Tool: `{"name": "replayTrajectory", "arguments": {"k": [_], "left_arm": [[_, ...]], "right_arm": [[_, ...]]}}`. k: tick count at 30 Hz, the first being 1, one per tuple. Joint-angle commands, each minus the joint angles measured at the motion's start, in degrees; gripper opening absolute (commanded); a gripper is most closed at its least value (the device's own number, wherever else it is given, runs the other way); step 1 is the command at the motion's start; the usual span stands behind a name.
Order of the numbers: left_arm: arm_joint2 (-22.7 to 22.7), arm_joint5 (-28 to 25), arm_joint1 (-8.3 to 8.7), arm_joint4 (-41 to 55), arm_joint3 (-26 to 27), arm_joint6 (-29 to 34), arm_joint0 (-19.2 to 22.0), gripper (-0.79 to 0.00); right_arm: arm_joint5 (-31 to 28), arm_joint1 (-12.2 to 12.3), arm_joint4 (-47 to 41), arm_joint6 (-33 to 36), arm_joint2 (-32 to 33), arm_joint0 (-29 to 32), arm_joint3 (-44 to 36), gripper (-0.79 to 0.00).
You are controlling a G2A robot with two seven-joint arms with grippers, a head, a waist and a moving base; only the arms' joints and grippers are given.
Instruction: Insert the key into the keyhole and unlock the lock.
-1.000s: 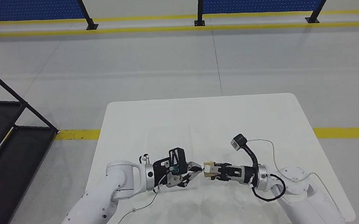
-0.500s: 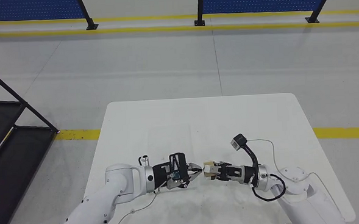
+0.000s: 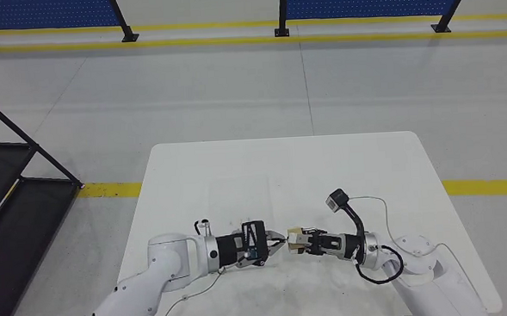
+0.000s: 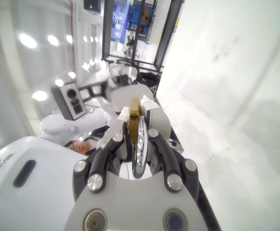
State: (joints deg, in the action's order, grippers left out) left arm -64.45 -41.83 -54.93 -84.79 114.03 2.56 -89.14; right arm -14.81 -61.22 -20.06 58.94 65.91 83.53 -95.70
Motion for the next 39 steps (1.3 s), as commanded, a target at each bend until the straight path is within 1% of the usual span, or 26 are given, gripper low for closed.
{"name": "replayTrajectory", "arguments": {"k": [1,11,12,13,16,19,22,26,30,31,39], "left_arm": [[0.1,0.2,0.02,-0.5,0.0,-0.2,-0.1,-0.785],[0.1,0.0,0.18,-1.7,0.7,-0.3,-0.6,-0.785],[0.1,-0.3,0.20,-1.3,0.6,0.0,-0.7,-0.499],[0.0,-0.7,0.21,-0.3,0.5,0.0,-0.9,0.000],[-1.5,-1.3,0.47,0.6,0.6,0.4,-1.3,0.000],[-4.3,-1.8,0.93,2.7,0.5,-0.1,-3.1,0.000],[-8.1,-1.8,1.52,3.6,0.8,0.0,-5.6,0.000],[-14.1,-0.8,2.22,5.3,1.7,-1.7,-9.3,0.000],[-18.9,-2.2,2.78,6.5,2.5,-3.6,-12.5,0.000],[-19.6,-2.3,2.85,6.6,2.4,-3.4,-13.0,0.000],[-19.6,-2.3,2.85,6.6,2.4,-3.4,-13.0,0.000]], "right_arm": [[0.0,0.0,0.0,0.0,0.0,0.0,0.0,-0.785],[0.0,0.0,0.0,0.0,0.0,0.0,0.0,-0.785],[0.0,0.0,0.0,0.0,0.0,0.0,0.0,-0.785],[0.0,0.0,0.0,0.0,0.0,0.0,0.0,-0.785],[0.0,0.0,0.0,0.0,0.0,0.0,0.0,-0.785],[0.0,0.0,0.0,0.0,0.0,0.0,0.0,-0.785],[0.0,0.0,0.0,0.0,0.0,0.0,0.0,-0.785],[0.0,0.0,0.0,0.0,0.0,0.0,0.0,-0.785],[0.0,0.0,0.0,0.0,0.0,0.0,0.0,-0.785],[0.0,0.0,0.0,0.0,0.0,0.0,0.0,-0.785],[0.0,0.0,0.0,0.0,0.0,0.0,0.0,-0.785]]}}
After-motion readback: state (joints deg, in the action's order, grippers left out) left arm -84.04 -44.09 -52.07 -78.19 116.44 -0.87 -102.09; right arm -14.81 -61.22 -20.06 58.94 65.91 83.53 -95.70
